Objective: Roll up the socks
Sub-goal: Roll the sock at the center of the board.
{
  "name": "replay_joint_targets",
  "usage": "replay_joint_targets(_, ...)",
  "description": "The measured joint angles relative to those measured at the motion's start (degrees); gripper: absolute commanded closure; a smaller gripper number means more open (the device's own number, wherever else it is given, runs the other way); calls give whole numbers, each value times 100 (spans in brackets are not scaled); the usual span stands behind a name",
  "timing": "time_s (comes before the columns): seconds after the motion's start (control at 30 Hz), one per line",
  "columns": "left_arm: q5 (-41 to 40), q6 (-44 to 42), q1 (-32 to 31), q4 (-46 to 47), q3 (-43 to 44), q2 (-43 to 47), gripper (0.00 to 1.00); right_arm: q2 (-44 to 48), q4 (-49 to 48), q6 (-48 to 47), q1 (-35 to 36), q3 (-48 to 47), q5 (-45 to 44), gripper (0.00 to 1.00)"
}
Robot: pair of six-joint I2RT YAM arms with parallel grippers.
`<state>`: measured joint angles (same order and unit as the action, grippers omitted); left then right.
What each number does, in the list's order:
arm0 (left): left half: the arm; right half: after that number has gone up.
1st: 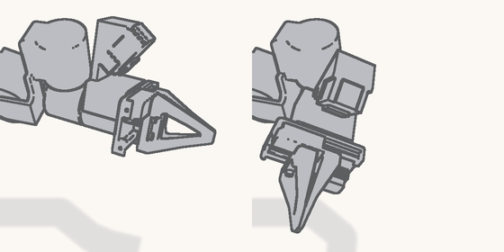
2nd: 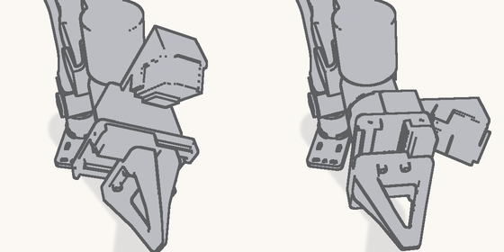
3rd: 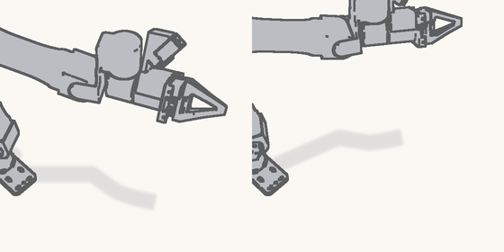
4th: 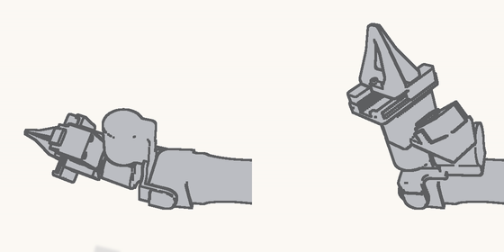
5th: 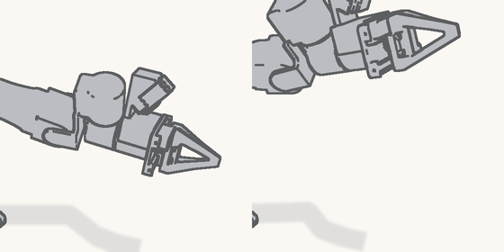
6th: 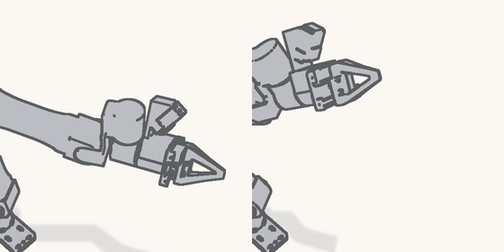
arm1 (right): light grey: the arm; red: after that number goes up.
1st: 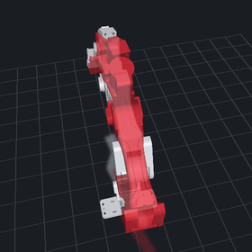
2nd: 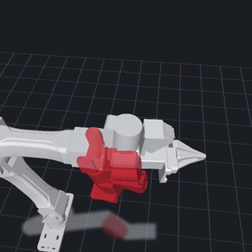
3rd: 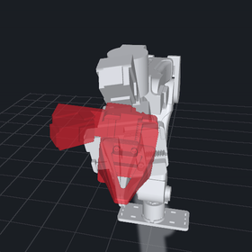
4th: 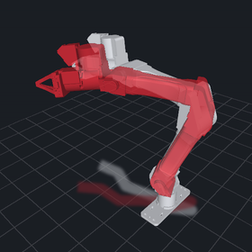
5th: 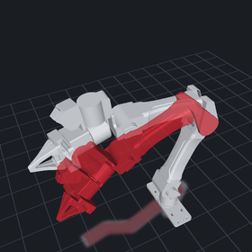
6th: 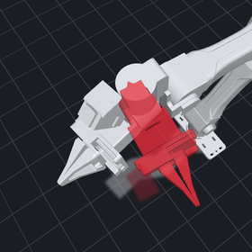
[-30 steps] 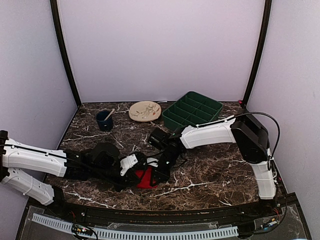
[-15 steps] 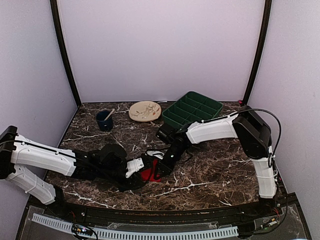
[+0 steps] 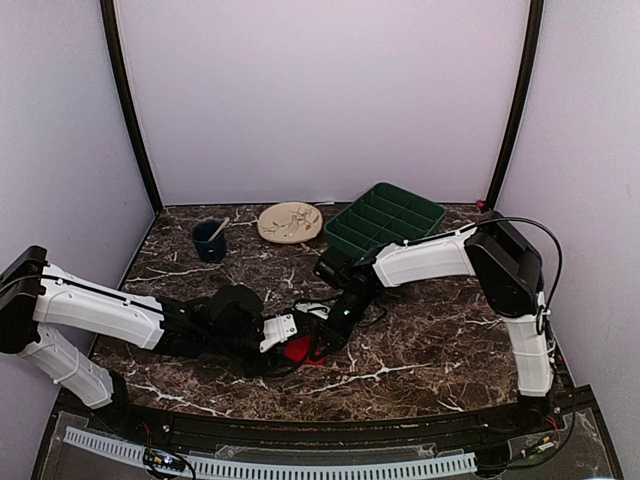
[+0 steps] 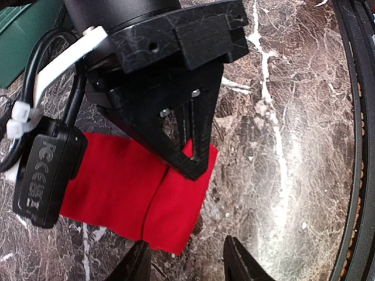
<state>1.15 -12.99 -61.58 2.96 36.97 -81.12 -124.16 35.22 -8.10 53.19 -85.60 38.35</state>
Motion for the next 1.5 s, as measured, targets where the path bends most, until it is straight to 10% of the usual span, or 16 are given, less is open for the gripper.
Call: replay_joint_targets(1.5, 973, -160, 461, -142, 472, -1119, 72, -90, 365, -260, 33, -184, 127, 97)
